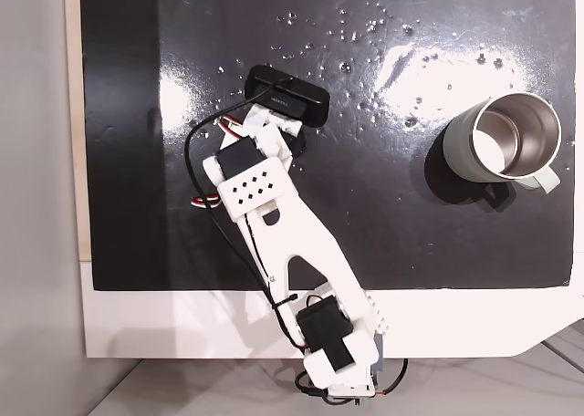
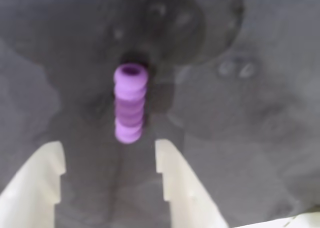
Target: Grasp a pengrip and put it in the cup.
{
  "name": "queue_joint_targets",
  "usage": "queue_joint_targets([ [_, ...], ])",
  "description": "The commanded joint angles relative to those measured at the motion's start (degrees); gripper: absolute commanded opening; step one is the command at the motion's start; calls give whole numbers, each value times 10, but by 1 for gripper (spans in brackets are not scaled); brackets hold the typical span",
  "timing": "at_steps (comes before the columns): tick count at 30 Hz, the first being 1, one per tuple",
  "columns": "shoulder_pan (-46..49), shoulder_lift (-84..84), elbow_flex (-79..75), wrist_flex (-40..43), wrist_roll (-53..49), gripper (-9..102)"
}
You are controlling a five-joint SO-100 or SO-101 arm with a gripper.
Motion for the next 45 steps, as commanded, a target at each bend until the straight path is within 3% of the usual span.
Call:
queue_joint_targets([
  [1, -1, 0, -25, -14, -23, 17],
  [23, 15, -35, 108, -157, -112, 15],
  [31, 18, -70, 91, -158, -134, 0],
  [34, 24, -71, 93, -158, -136, 0],
  [37, 27, -51, 83, -132, -126, 0],
  [45, 74, 12, -76, 54, -67, 0],
])
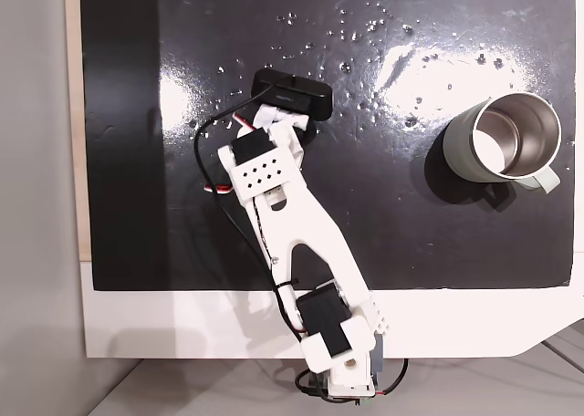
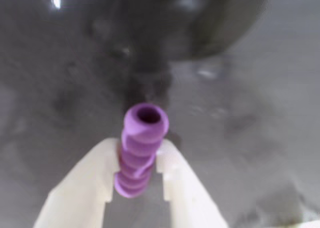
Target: Grasp a pengrip and put it in the cup.
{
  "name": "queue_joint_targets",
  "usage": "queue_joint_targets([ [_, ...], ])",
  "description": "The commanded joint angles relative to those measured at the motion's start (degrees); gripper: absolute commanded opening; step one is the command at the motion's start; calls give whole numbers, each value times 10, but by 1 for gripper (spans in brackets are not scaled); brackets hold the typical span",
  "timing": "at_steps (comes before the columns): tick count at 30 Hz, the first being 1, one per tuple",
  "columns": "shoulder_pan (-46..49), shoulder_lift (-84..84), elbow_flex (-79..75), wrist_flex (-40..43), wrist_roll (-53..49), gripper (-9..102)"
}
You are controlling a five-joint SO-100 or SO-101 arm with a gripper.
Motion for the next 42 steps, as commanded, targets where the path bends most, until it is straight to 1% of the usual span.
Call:
queue_joint_targets([
  [1, 33, 56, -84, 75, 4, 0],
  [6, 64, 145, -92, 189, -51, 0],
  [9, 82, 229, -66, 233, -83, 0],
  [14, 150, 336, -54, 285, -134, 0],
  [18, 253, 416, -54, 283, -192, 0],
  [22, 371, 453, -54, 214, -212, 0],
  [24, 419, 454, -50, 159, -212, 0],
  [28, 495, 453, -23, 23, -212, 0],
  [31, 529, 428, -14, -44, -211, 0],
  [42, 605, 366, 9, -189, -229, 0],
])
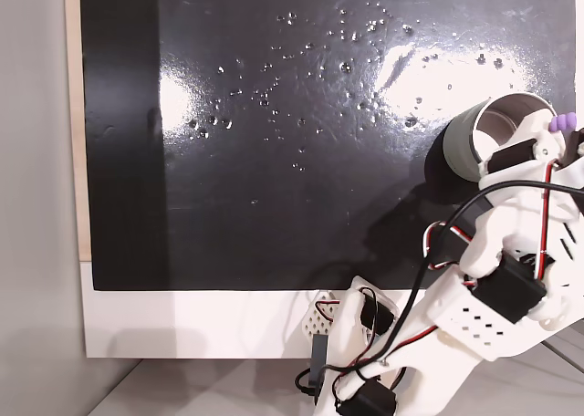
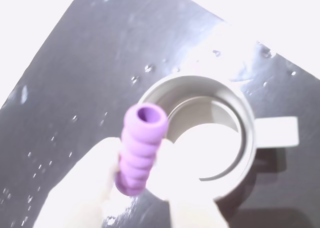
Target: Grasp a pengrip and put it in the cup.
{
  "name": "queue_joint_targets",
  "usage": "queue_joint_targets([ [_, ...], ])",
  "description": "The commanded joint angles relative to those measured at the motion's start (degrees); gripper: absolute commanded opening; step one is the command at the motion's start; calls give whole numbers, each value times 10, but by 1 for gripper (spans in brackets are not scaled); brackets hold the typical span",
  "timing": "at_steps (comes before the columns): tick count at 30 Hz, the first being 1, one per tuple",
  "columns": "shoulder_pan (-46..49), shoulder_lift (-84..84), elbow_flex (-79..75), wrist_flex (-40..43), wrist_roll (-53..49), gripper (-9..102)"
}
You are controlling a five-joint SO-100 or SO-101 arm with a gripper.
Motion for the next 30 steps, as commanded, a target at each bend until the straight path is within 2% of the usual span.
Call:
queue_joint_targets([
  [1, 16, -8, 10, -50, -9, 0],
  [6, 28, -10, 65, -102, -18, 0],
  [16, 23, -6, 80, -102, -12, 0],
  [17, 23, -4, 80, -102, -12, 3],
  [19, 25, -3, 82, -102, -11, 16],
  [21, 25, 0, 86, -102, -10, 24],
  [30, 27, 18, 89, -102, 0, 26],
])
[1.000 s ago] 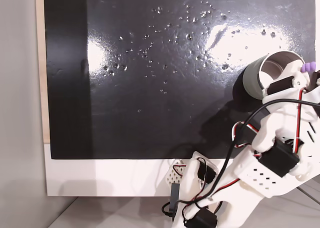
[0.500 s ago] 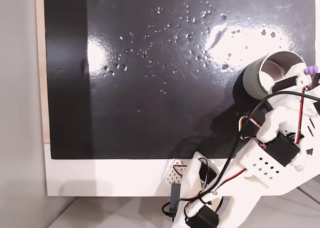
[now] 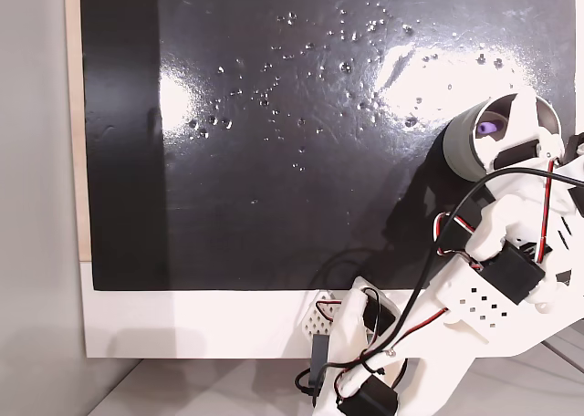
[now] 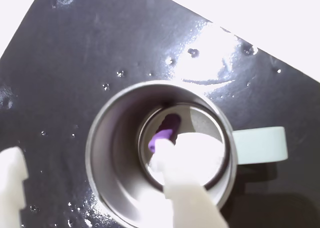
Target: Grasp a pengrip and put it in the cup.
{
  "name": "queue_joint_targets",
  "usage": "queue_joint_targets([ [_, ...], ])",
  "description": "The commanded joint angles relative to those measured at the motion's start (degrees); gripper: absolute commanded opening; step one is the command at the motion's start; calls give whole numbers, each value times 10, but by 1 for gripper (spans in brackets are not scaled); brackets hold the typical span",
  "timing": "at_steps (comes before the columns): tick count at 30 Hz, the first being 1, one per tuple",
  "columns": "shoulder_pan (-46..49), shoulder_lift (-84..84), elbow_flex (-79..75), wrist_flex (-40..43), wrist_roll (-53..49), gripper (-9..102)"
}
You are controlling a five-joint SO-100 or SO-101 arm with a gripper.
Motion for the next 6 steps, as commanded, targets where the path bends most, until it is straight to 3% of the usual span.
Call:
queue_joint_targets([
  [1, 2, 29, -4, -18, 5, 26],
  [6, 0, 40, -1, -18, 6, 26],
])
